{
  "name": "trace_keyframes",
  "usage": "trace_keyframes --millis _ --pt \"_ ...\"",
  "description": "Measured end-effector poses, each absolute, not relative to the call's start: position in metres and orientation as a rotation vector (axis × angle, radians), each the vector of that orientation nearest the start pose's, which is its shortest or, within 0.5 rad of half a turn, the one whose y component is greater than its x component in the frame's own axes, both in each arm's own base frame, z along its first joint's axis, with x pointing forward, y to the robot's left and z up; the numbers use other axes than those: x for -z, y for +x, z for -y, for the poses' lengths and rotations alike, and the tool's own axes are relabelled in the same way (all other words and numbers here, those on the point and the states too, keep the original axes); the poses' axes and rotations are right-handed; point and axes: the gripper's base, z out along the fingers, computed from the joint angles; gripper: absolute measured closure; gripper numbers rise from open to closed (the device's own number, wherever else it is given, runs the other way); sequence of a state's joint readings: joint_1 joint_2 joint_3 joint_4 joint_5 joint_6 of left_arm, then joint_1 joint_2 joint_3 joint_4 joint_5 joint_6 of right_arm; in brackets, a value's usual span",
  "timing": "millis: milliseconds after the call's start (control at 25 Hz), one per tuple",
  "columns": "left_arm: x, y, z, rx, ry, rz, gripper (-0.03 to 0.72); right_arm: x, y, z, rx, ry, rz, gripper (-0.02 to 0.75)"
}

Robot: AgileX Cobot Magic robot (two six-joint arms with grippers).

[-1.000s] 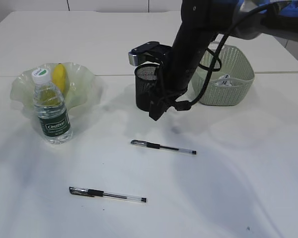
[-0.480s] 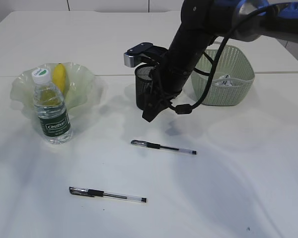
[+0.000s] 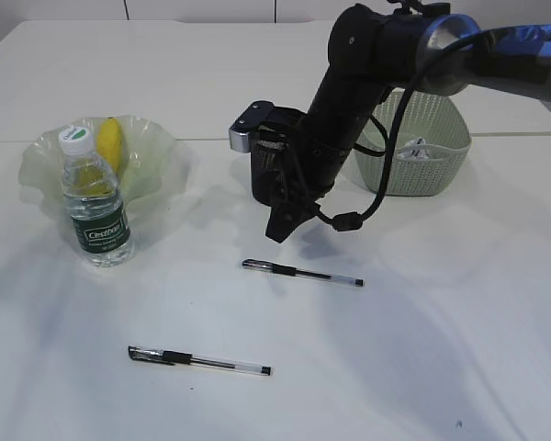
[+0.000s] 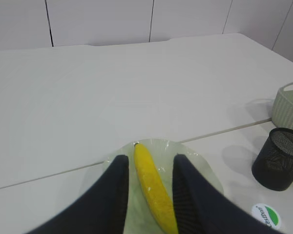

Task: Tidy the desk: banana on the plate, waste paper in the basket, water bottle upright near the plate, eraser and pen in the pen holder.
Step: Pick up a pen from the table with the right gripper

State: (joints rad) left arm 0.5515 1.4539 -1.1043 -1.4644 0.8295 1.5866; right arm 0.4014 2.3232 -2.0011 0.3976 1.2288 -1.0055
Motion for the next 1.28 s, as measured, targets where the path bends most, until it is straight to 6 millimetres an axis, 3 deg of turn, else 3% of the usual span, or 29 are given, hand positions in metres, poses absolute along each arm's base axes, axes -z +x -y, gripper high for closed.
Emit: trace_keyframes --millis 200,440,880,1280 --pt "-0.341 0.300 -0.106 0.302 0.173 -1.828 0.474 -0.179 0.431 -0.219 -0.485 -1.771 -2.279 0.477" --pt "-0.340 0.299 -0.106 0.299 0.178 -1.836 0.474 -0.151 0.432 -0.221 -0.516 -1.797 -2.319 0.477" --pt "-0.340 0.299 -0.106 0.295 0.183 -1.841 0.474 -0.128 0.430 -0.228 -0.535 -1.833 -2.342 0.479" --pt "-0.340 0.299 -0.105 0.303 0.186 -1.842 0.474 -0.121 0.430 -0.229 -0.538 -1.843 -2.350 0.478"
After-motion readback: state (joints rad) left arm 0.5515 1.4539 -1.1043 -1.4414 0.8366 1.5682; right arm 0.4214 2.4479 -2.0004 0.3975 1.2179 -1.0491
